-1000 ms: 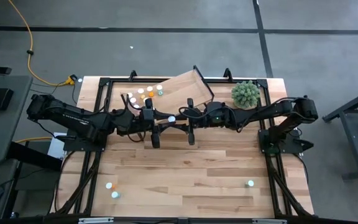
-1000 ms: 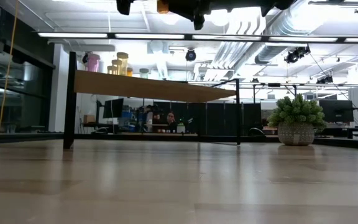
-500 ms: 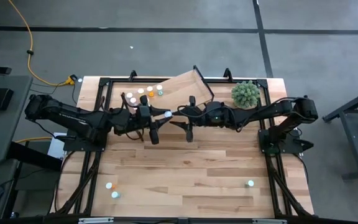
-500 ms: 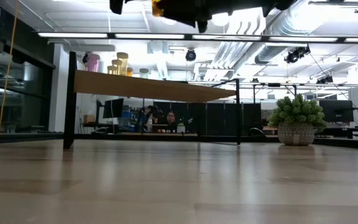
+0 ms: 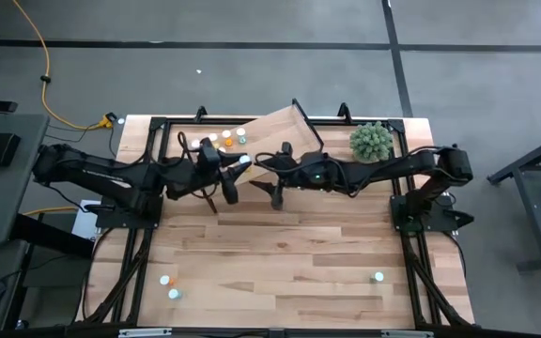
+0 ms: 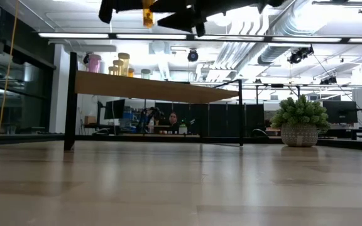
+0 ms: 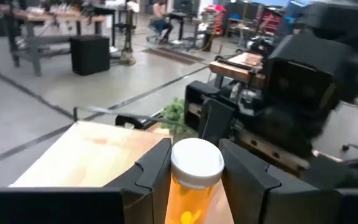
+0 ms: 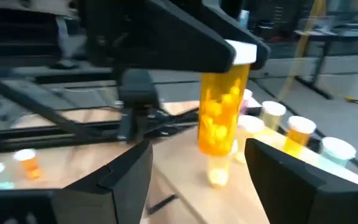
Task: Pick and place medicine bottles onto shelf by color
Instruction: Put the right orange pill bottle on the shelf aligned with the other orange pill bottle
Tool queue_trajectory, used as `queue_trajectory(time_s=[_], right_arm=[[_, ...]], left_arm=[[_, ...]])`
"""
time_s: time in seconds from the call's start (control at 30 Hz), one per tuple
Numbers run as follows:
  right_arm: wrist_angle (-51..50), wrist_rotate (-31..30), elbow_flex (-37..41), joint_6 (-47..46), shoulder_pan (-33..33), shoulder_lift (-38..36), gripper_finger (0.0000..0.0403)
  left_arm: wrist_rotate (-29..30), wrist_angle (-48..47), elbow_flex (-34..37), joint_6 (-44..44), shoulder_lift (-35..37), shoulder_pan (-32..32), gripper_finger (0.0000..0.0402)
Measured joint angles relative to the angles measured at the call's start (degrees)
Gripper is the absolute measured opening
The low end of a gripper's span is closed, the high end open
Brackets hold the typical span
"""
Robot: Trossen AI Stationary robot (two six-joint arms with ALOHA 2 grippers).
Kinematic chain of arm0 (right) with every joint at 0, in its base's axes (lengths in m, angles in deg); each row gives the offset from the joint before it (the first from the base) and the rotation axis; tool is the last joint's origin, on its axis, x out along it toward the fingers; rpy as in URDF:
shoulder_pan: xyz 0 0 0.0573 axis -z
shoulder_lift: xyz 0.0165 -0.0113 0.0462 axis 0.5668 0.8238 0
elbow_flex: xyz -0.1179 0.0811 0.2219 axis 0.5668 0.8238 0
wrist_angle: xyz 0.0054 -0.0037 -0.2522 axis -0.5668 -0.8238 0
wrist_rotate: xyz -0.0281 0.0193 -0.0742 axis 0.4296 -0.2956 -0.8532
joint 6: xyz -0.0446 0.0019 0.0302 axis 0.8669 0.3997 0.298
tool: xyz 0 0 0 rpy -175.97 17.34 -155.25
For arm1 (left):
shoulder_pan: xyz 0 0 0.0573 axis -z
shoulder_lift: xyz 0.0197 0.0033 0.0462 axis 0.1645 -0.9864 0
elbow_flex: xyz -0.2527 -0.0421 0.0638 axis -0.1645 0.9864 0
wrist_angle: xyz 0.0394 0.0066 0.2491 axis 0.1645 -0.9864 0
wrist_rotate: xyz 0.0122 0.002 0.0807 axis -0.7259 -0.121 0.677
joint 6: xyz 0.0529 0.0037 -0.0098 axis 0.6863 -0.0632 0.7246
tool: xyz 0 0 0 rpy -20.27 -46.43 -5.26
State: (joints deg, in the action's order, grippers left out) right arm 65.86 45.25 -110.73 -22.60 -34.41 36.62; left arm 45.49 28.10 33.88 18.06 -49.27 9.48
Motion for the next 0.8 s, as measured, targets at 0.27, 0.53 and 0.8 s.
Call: queue_trajectory(time_s=[0.27,0.53,0.8], right_arm=[[1.14,-8.41,-3.97,-6.31,0.43,5.06,0.0248],[1.87,-11.25,-7.78,-5.12,0.55,6.83,0.0248],[0.06,-12.23,-10.36,-4.24,0.55,8.24,0.0244]], left_arm=[[1.09,0.08,0.02,-4.56,-0.29,-2.11,0.0113],[2.44,0.03,0.02,-4.86,-0.37,-2.26,0.0113],[3.08,-0.06,0.02,-4.86,-0.55,-2.26,0.0113]])
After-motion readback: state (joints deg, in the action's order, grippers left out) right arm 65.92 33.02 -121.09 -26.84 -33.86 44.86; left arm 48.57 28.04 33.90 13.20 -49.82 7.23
